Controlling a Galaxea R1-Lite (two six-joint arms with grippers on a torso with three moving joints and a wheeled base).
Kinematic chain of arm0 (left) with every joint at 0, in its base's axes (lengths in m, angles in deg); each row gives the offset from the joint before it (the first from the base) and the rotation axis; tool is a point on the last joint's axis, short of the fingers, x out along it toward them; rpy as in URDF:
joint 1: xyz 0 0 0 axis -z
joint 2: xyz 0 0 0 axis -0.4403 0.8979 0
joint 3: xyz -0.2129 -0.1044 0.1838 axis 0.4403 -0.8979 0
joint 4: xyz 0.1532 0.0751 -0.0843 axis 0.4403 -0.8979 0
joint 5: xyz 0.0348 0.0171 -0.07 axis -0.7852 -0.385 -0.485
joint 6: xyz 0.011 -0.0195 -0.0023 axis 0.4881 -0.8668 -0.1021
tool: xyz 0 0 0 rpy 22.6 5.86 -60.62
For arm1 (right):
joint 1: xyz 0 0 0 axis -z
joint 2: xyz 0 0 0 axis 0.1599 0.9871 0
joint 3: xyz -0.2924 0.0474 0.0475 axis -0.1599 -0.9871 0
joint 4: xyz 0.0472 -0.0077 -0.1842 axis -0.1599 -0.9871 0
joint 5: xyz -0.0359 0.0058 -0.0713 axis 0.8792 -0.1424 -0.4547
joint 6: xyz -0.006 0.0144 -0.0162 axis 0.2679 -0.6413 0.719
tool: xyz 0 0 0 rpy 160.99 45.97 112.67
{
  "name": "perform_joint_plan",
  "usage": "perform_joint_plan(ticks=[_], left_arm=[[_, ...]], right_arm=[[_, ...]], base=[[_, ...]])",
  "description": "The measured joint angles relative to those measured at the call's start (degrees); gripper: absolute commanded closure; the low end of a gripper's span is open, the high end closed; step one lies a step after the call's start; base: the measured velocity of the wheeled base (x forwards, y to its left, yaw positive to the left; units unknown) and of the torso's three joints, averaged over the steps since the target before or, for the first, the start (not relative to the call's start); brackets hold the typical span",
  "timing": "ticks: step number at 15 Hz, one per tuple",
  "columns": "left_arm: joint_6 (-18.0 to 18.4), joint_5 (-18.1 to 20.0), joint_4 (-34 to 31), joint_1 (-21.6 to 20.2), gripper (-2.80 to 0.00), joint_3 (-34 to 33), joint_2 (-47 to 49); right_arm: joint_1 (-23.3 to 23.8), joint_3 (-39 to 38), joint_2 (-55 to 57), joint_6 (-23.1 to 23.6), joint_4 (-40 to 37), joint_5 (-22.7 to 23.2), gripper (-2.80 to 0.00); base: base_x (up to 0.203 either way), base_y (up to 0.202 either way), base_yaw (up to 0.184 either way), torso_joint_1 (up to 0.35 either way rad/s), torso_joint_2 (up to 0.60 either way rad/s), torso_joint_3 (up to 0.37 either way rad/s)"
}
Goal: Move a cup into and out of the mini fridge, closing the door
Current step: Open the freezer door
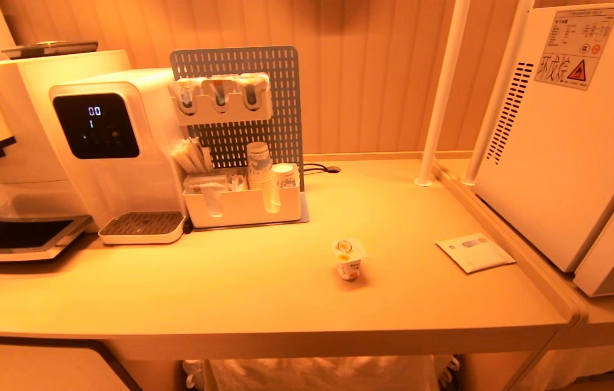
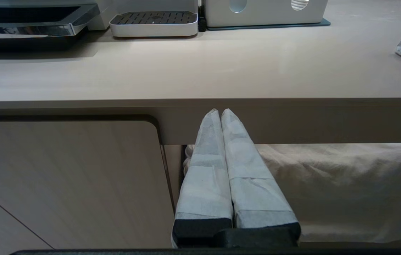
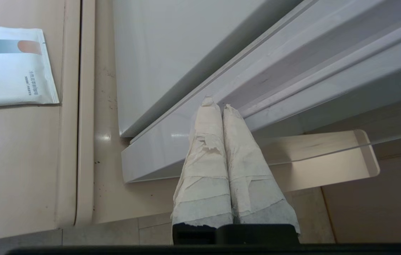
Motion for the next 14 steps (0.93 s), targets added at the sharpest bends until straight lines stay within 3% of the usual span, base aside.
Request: perform_joint_plan(ticks=[8, 14], left_arm=[[0.0, 0.0, 0.0, 0.0, 0.0, 0.0, 0.0], [0.0, 0.0, 0.0, 0.0, 0.0, 0.0, 0.0]], right_arm=[[-0.2, 3.9, 3.5, -4.4, 0.1, 0.0, 0.0], [2.0, 5.2, 2.9, -3.0, -0.2, 0.5, 0.0]], base=[[0.0, 0.0, 0.0, 0.0, 0.0, 0.0], [0.0, 0.0, 0.0, 0.0, 0.0, 0.0]])
